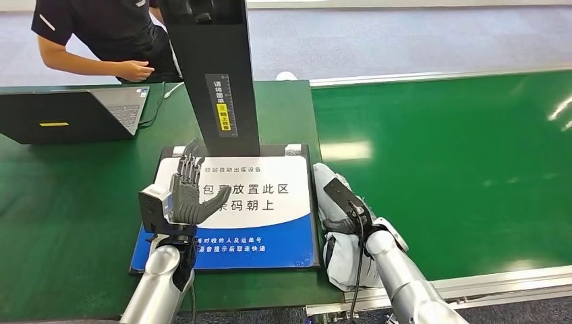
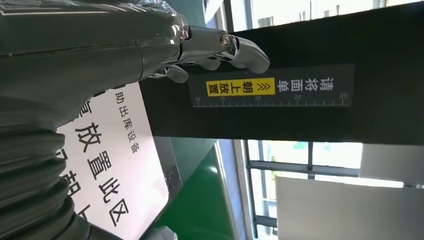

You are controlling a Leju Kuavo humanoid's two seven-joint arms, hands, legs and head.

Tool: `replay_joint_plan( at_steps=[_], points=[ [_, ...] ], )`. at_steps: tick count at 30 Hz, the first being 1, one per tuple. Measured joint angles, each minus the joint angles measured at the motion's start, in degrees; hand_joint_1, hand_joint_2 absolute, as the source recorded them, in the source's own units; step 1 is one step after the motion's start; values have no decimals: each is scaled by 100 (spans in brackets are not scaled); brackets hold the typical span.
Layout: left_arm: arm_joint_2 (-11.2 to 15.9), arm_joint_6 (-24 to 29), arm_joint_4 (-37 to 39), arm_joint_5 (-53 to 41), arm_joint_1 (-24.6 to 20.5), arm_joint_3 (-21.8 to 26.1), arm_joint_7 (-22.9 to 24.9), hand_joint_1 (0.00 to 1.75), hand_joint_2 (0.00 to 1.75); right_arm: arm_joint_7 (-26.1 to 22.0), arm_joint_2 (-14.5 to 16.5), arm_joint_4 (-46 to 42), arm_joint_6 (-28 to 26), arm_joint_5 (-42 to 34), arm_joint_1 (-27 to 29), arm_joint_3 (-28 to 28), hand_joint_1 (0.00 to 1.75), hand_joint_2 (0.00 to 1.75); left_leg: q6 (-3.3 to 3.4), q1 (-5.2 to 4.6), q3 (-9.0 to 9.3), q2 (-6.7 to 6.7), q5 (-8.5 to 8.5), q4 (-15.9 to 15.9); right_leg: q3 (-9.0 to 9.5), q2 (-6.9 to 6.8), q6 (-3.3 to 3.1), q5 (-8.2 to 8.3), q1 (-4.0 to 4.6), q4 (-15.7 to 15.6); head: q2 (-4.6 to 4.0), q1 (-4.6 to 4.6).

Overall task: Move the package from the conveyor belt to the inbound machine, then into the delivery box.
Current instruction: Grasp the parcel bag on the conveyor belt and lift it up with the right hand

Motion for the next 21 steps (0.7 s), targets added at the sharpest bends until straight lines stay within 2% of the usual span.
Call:
replay_joint_plan(
  at_steps=[12, 16, 21],
  points=[
    [-1, 15, 87, 10, -11, 9, 7, 0, 175, -362, -3, 223, -62, 34, -101, -269, 175, 175, -1, 0, 0, -1, 5, 1, 8, 0, 4, 10, 0, 3, 0, 1],
    [-1, 20, 58, 22, 47, 17, 25, 0, 175, -595, 2, 109, -448, 153, 10, -309, 175, 175, -1, 1, -15, -4, 4, 0, -3, -1, 5, 8, 0, 6, 0, 1],
    [-1, 31, -94, 34, 208, 42, 47, 0, 175, -573, 42, -464, -867, 467, 319, -308, 175, 175, -1, 1, -56, -11, 4, 0, -40, -5, 6, 6, 0, 8, 0, 1]
  ],
)
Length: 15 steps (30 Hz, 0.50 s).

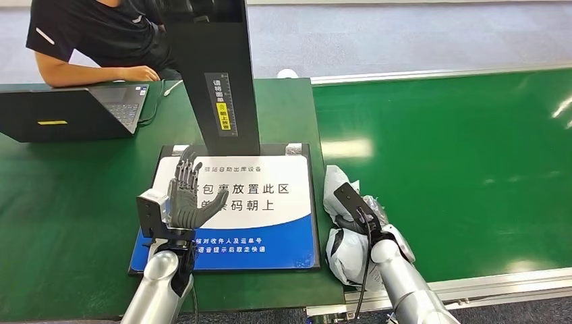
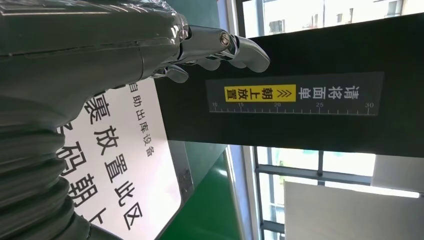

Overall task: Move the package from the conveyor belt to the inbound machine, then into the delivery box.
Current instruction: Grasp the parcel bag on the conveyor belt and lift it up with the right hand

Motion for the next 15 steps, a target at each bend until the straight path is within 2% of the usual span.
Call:
replay_joint_plan(
  at_steps=[2, 5, 10, 15],
  points=[
    [0, 1, -54, 0, 50, 9, 4, 0, 175, 13, 14, -223, -111, 104, 117, 2, 175, 175, 0, 0, -11, -3, 0, 0, -9, -2, 1, -1, 0, 0, 0, 0],
    [1, 6, -180, -3, 161, 36, 16, 0, 175, -97, 58, -846, -622, 478, 466, 16, 175, 175, 0, 0, -29, -16, 0, 1, -21, -11, 3, -5, -1, 1, 0, 0],
    [2, 139, -458, -60, 360, 134, -91, 0, 175, -399, 110, -2497, -1486, 1156, 1181, 78, 175, 175, 0, -1, -69, -21, 0, 2, -59, -17, 2, -7, -2, 5, 0, 1],
    [-20, 555, -874, -111, 504, 265, -352, 0, 175, -871, 115, -3815, -2060, 1307, 1539, 191, 175, 175, 0, -1, -87, -19, 0, 2, -82, -16, 2, -7, -2, 9, 0, 0]
  ],
)
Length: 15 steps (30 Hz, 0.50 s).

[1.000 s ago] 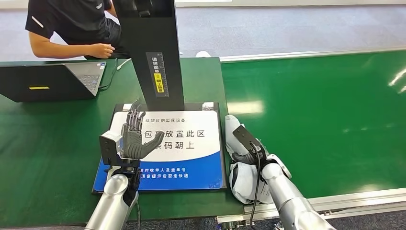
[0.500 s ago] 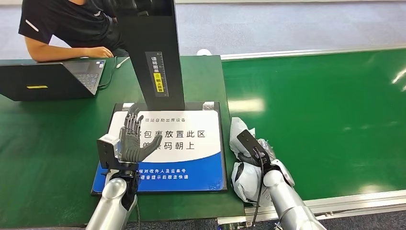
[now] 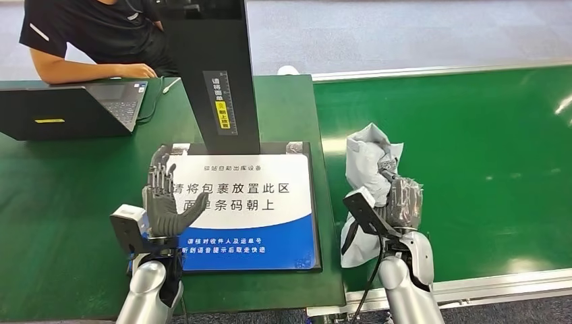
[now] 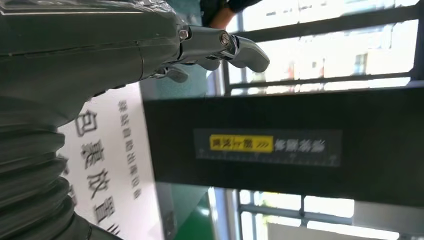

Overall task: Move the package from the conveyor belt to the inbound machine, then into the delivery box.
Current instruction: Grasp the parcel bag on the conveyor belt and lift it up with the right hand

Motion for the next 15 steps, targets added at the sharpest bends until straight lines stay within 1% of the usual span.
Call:
replay_joint_plan(
  at_steps=[4, 7, 9, 11, 13, 15],
  points=[
    [-73, 459, -496, 1, 112, 99, -160, 0, 175, -143, -1, -416, -218, -7, -17, 134, 175, 175, 0, 0, -2, 1, 0, 0, -3, 0, 0, 0, 0, 1, 0, 1],
    [-125, 908, -817, -78, 163, 158, -199, 0, 175, -188, -16, -477, -150, -3, -97, 259, 175, 175, -1, 0, -2, 1, 1, 0, -3, 0, -1, 0, 0, 3, 0, 0],
    [-151, 1164, -1000, -136, 175, 178, -169, 0, 175, -213, -45, -448, 127, 74, -198, 376, 175, 175, -1, 0, -2, 1, 1, 0, -2, 0, -1, 0, 0, 3, 0, 1],
    [-168, 1257, -1141, -59, 178, 192, -89, 0, 175, -248, -82, -324, 571, 213, -357, 538, 175, 175, -3, 0, -1, 1, 2, 0, -2, 0, -1, 1, 0, 4, 0, 1],
    [-174, 1205, -1230, 139, 178, 205, -2, 0, 175, -312, -115, -94, 986, 383, -540, 747, 175, 175, -4, 0, -1, 1, 4, 0, -2, 0, -2, 1, 0, 5, 0, 0],
    [-175, 1080, -1269, 336, 175, 220, 42, 0, 175, -363, -132, 227, 1243, 589, -737, 1007, 175, 175, -5, 0, -2, 0, 5, 0, -3, 0, -2, 1, 0, 8, 0, 0]
  ],
)
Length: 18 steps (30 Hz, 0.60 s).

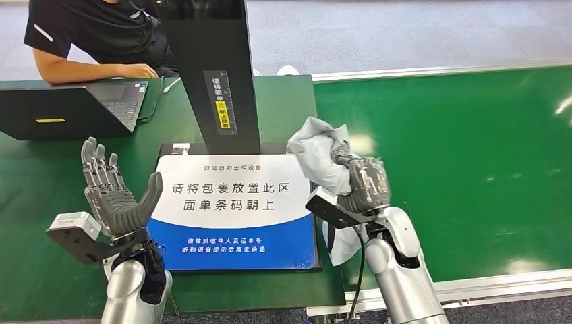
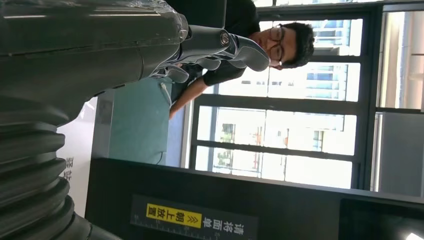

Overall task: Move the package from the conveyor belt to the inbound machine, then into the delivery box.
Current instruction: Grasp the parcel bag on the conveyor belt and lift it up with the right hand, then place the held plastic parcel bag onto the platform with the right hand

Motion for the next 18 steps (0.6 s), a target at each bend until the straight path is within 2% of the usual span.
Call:
replay_joint_plan(
  at_steps=[5, 10, 18],
  points=[
    [-15, -150, -5, 177, -53, 22, -14, 0, 175, 12, 83, 1063, 1, 565, -581, 810, 175, 175, -2, 0, -2, 1, 1, 0, -5, 1, -1, 0, 0, 7, 0, -1],
    [-42, -134, 29, 358, -117, 27, -173, 0, 175, 178, 395, 1996, -443, 1033, -1139, 1618, 175, 175, -3, 0, -3, 6, 2, 1, -13, 6, -3, -2, 0, 12, 0, -1],
    [-45, -131, 243, 630, -288, -31, -262, 0, 175, 134, 775, 2700, -1033, 1403, -1676, 2533, 175, 175, -6, 0, -4, 6, 4, 1, -15, 5, -4, -2, 0, 13, 0, -1]
  ],
)
